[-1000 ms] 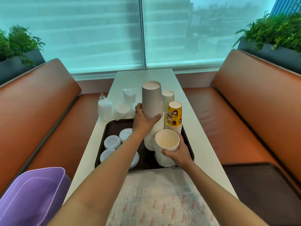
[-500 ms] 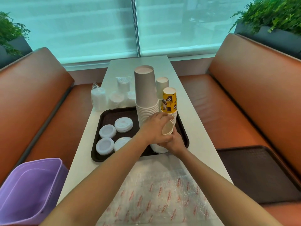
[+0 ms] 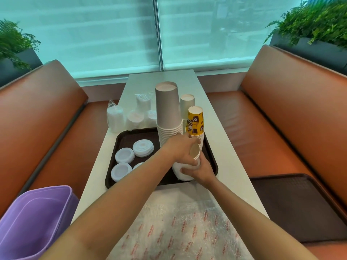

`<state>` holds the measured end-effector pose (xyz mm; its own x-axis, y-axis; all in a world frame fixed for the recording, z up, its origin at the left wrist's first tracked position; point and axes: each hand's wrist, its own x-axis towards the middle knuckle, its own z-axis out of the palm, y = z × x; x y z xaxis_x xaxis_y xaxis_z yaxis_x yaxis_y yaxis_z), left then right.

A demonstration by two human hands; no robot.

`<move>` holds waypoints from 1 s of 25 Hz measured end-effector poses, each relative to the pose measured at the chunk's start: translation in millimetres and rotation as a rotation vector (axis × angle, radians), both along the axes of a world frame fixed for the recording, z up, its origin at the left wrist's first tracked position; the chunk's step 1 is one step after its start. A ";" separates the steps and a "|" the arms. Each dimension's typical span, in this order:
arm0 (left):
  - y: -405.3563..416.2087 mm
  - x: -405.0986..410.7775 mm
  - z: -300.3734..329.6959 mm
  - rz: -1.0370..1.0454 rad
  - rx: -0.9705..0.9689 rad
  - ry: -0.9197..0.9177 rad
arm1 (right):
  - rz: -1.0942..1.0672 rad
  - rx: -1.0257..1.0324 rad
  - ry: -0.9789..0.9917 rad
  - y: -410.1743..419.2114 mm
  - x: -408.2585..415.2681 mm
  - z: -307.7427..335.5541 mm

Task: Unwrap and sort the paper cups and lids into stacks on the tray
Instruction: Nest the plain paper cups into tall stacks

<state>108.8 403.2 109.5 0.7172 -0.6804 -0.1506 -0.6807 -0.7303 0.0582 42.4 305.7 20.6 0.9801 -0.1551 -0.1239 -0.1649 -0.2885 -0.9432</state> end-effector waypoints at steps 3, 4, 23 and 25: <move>-1.4 -2.5 21.4 -0.031 -0.053 -0.031 | 0.004 -0.042 -0.024 -1.1 -2.5 3.8; -2.5 -4.5 28.8 -0.038 -0.055 -0.037 | -0.002 -0.037 -0.033 -2.6 -2.8 2.5; -14.3 -64.0 98.9 0.004 0.535 -0.552 | -0.120 -0.065 -0.147 -20.0 -12.3 8.8; -5.4 -63.7 128.8 0.011 0.340 -0.586 | -0.122 -0.072 -0.125 -28.0 -16.1 4.4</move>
<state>45.1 397.8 238.3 0.7519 -0.6564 0.0609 -0.5223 -0.6496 -0.5525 26.3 277.7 25.1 0.9605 -0.2779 0.0137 -0.0854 -0.3411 -0.9361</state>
